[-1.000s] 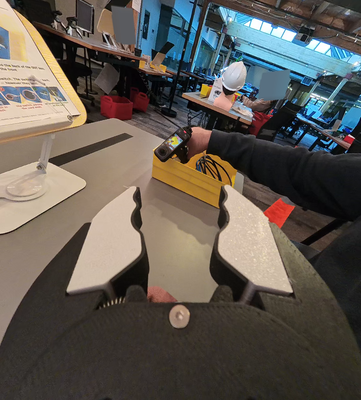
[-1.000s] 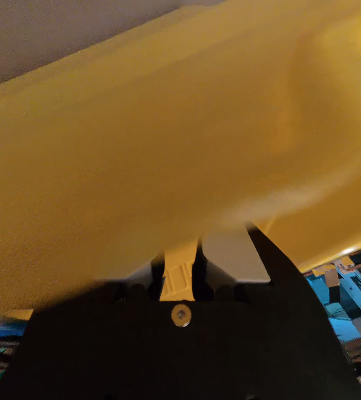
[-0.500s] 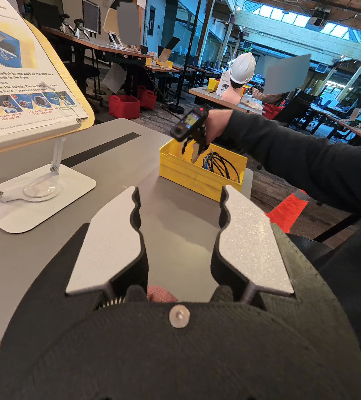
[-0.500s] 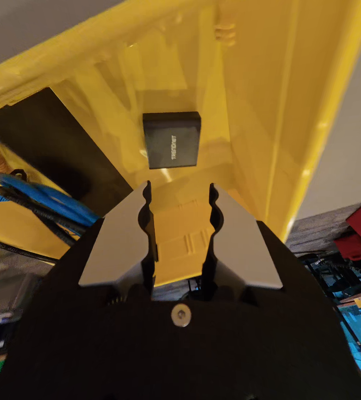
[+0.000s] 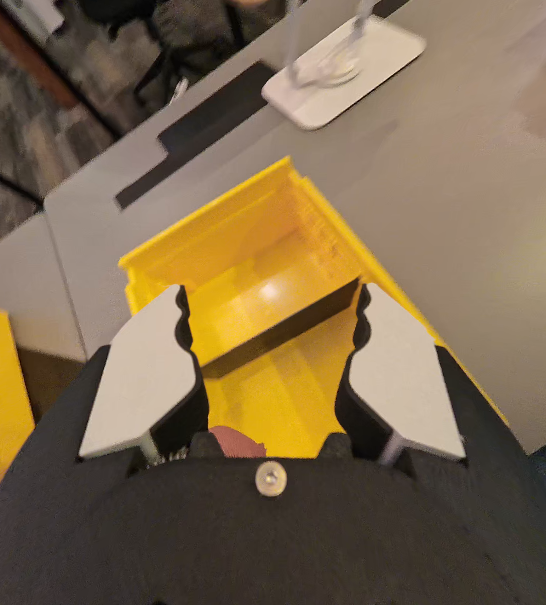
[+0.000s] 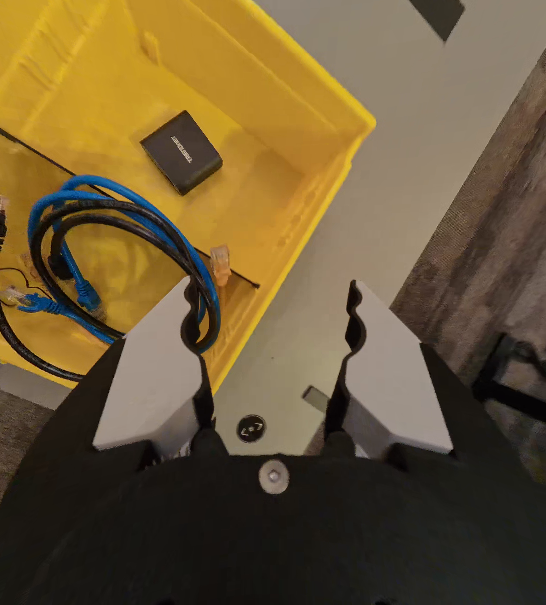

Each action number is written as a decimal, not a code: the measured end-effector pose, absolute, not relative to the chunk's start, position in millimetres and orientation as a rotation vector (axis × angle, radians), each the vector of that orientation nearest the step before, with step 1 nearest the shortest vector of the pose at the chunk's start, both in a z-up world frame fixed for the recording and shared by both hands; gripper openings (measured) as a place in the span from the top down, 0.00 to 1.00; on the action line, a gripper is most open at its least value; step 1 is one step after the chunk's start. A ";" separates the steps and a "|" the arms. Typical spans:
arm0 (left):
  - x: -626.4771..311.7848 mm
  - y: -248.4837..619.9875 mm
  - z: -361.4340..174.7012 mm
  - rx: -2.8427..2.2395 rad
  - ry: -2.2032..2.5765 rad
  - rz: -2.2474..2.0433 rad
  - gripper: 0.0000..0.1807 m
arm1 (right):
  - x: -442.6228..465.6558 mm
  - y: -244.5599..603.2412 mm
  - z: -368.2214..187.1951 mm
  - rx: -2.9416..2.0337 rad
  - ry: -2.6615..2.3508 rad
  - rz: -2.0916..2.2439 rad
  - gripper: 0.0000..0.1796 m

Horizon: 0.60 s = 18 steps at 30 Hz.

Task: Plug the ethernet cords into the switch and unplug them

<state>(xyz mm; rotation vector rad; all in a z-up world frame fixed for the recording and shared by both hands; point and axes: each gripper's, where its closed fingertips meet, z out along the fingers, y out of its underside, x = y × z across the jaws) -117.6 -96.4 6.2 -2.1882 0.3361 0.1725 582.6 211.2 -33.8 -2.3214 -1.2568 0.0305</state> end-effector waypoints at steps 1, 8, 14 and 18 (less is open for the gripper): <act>-136.5 -105.7 -2.1 -2.217 0.278 0.185 0.45 | 588.2 208.2 -41.0 -2.341 -1.202 0.087 0.49; -230.1 -152.2 -50.7 -2.341 -0.056 0.194 0.40 | 609.8 186.9 -87.1 -2.434 -1.066 0.259 0.50; -251.1 -167.7 -95.7 -2.493 -0.114 0.221 0.40 | 602.6 177.0 -103.6 -2.462 -1.080 0.331 0.53; -257.7 -169.9 -116.6 -2.538 -0.126 0.227 0.48 | 586.2 169.8 -105.5 -2.443 -1.040 0.484 0.57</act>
